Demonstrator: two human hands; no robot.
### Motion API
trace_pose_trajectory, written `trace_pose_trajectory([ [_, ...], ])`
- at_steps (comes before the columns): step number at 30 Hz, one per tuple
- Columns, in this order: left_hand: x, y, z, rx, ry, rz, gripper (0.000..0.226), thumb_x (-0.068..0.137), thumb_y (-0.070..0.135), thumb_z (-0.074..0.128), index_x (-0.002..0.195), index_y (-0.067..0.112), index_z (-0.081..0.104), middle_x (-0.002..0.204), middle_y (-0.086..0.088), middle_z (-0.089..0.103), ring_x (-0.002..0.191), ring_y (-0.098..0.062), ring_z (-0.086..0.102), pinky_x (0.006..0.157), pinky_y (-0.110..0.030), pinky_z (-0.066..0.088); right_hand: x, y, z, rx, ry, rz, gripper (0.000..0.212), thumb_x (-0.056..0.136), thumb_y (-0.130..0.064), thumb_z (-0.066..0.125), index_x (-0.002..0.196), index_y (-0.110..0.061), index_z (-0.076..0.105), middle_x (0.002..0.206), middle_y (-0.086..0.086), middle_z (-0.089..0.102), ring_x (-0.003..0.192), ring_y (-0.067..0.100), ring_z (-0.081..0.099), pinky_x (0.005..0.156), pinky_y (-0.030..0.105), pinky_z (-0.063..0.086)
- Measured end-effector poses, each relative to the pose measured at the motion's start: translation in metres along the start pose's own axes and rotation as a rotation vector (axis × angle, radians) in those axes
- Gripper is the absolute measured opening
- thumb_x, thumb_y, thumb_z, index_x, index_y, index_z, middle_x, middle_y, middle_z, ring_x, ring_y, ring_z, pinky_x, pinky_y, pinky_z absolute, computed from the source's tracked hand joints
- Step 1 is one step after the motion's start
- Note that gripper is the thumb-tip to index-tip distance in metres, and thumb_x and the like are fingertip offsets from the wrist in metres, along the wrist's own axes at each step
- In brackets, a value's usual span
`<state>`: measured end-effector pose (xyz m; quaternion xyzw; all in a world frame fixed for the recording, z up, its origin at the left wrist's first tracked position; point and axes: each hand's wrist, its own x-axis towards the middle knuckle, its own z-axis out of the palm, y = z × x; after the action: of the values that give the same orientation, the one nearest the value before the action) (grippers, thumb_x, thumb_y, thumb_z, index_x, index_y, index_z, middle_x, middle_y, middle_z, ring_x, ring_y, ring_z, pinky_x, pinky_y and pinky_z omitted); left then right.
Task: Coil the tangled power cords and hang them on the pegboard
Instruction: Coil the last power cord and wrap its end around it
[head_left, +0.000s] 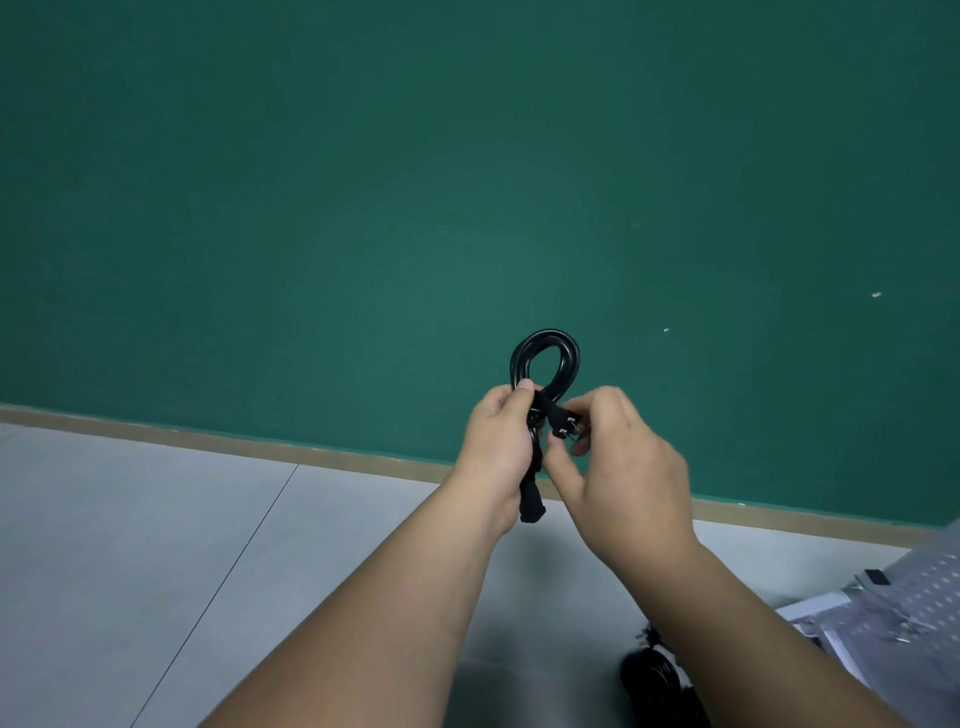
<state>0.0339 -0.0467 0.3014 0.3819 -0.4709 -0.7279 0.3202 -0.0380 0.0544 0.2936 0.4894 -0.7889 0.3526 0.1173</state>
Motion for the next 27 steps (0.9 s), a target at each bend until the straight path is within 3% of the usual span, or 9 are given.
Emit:
trace_pose_trajectory([
  [7, 0.004, -0.001, -0.006, -0.149, -0.013, -0.074, 0.028, 0.106, 0.038, 0.063, 0.112, 0.011, 0.062, 0.095, -0.011, 0.07, 0.088, -0.026, 0.065, 0.081, -0.039, 0.051, -0.005, 0.008, 0.021, -0.02, 0.061, -0.06, 0.02, 0.092, -0.027, 0.069, 0.105, -0.026, 0.054, 0.097, -0.01, 0.064, 0.077, 0.024, 0.065, 0.056, 0.04, 0.052],
  [10, 0.002, 0.001, -0.01, -0.146, -0.076, -0.065, 0.034, 0.099, 0.027, 0.075, 0.119, 0.006, 0.058, 0.09, -0.007, 0.074, 0.076, -0.019, 0.074, 0.071, -0.031, 0.059, -0.01, 0.007, 0.024, 0.059, 0.041, -0.109, 0.026, 0.093, -0.031, 0.066, 0.118, -0.029, 0.06, 0.108, -0.015, 0.069, 0.09, 0.017, 0.07, 0.062, 0.039, 0.056],
  [13, 0.004, 0.001, -0.014, -0.157, -0.096, -0.015, 0.033, 0.094, 0.013, 0.079, 0.119, 0.003, 0.059, 0.109, -0.017, 0.078, 0.095, -0.027, 0.078, 0.085, -0.038, 0.064, -0.01, 0.007, 0.025, 0.123, 0.074, -0.128, 0.027, 0.097, -0.043, 0.059, 0.12, -0.03, 0.064, 0.113, -0.019, 0.071, 0.1, 0.01, 0.068, 0.068, 0.037, 0.057],
  [14, 0.005, 0.001, -0.015, -0.146, -0.107, -0.001, 0.031, 0.095, 0.011, 0.078, 0.118, 0.004, 0.059, 0.111, -0.017, 0.078, 0.1, -0.029, 0.078, 0.089, -0.041, 0.063, -0.009, 0.01, 0.026, 0.143, 0.092, -0.143, 0.022, 0.101, -0.041, 0.057, 0.118, -0.03, 0.066, 0.112, -0.018, 0.071, 0.101, 0.012, 0.067, 0.07, 0.04, 0.058],
  [17, 0.004, -0.001, -0.015, -0.104, -0.111, 0.023, 0.028, 0.098, 0.009, 0.072, 0.123, 0.005, 0.058, 0.103, -0.01, 0.077, 0.086, -0.024, 0.074, 0.073, -0.033, 0.058, -0.006, 0.023, 0.028, 0.175, 0.12, -0.19, 0.012, 0.102, -0.028, 0.067, 0.11, -0.022, 0.074, 0.118, -0.013, 0.068, 0.109, 0.018, 0.062, 0.078, 0.04, 0.057],
  [19, 0.003, -0.003, -0.013, -0.069, -0.128, 0.049, 0.031, 0.1, 0.007, 0.068, 0.128, 0.004, 0.055, 0.105, -0.01, 0.078, 0.089, -0.028, 0.075, 0.075, -0.036, 0.058, -0.004, 0.031, 0.028, 0.178, 0.106, -0.175, 0.011, 0.097, -0.024, 0.074, 0.108, -0.022, 0.077, 0.121, -0.012, 0.061, 0.109, 0.019, 0.057, 0.082, 0.037, 0.053],
  [22, 0.005, -0.009, -0.01, 0.049, -0.144, 0.098, 0.035, 0.101, 0.007, 0.068, 0.131, 0.005, 0.051, 0.111, -0.009, 0.08, 0.094, -0.033, 0.076, 0.088, -0.046, 0.058, -0.004, 0.042, 0.027, 0.283, 0.013, -0.081, 0.011, 0.092, -0.025, 0.082, 0.102, -0.028, 0.079, 0.117, -0.013, 0.056, 0.11, 0.016, 0.055, 0.088, 0.033, 0.05],
  [24, 0.007, -0.013, -0.008, 0.102, -0.128, 0.131, 0.031, 0.1, 0.007, 0.069, 0.127, 0.006, 0.053, 0.11, -0.011, 0.078, 0.086, -0.029, 0.076, 0.084, -0.045, 0.062, -0.001, 0.043, 0.022, 0.457, -0.04, 0.049, 0.016, 0.091, -0.026, 0.083, 0.102, -0.035, 0.076, 0.117, -0.015, 0.058, 0.112, 0.012, 0.059, 0.087, 0.029, 0.051],
  [27, 0.002, -0.013, -0.002, 0.174, -0.166, 0.15, 0.024, 0.101, 0.007, 0.066, 0.12, 0.011, 0.052, 0.102, -0.016, 0.069, 0.075, -0.023, 0.073, 0.07, -0.034, 0.061, 0.011, 0.043, 0.01, 0.733, -0.059, 0.328, 0.029, 0.101, -0.038, 0.07, 0.129, -0.033, 0.065, 0.128, -0.015, 0.063, 0.114, 0.006, 0.063, 0.097, 0.032, 0.055],
])
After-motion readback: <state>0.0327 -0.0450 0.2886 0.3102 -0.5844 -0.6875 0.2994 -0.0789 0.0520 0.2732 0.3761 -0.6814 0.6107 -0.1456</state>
